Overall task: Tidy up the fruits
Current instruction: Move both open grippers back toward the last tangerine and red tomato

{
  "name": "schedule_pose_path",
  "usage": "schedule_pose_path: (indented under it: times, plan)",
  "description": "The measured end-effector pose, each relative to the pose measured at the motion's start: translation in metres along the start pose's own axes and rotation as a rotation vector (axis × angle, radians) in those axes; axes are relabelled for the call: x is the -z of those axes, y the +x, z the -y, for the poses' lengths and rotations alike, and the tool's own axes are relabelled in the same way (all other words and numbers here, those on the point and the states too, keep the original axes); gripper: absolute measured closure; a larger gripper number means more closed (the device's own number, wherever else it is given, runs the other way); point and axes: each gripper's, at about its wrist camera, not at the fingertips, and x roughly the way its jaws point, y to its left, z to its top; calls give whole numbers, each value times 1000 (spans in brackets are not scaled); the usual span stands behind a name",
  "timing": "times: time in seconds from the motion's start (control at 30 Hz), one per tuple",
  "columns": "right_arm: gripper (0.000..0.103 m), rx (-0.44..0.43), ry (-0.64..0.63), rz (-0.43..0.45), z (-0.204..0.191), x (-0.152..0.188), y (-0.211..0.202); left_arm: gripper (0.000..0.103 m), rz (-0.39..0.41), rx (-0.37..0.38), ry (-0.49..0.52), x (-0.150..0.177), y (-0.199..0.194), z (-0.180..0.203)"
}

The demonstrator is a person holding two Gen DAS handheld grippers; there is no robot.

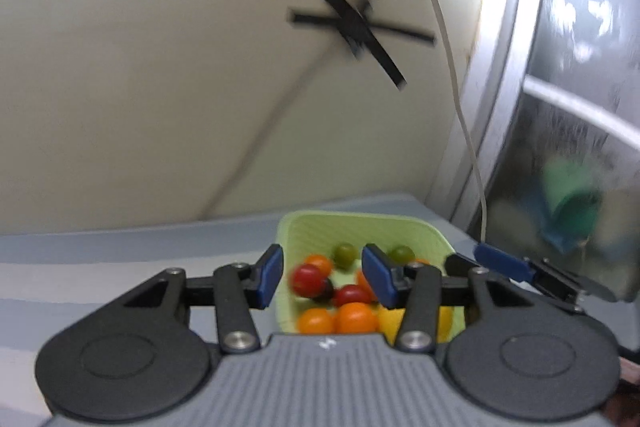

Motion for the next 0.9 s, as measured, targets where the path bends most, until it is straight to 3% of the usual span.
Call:
schedule_pose_path:
  times: [0.17,0.33,0.4,0.57,0.73,0.9]
  plan:
    - [56,-8,8,49,-7,-1,-9,57,46,-150,-22,24,-68,-45]
    - [56,-77,27,38,-23,-1,-23,54,-4,-304,5,70,-97,-66]
    - [56,-128,37,-8,-35,4,-31,54,-29,-345,5,88,-104,-72]
    - [56,-206,130,-155,-59,32,-56,54,-100,-359,-37,119,-113,-72]
    - [56,-195,190,-234,-73,53,-76,54,-105,-338,-9,128,-116,-56]
    - [56,-157,186,-255,-82,58,-81,54,-101,-311,-10,133,-119,-48]
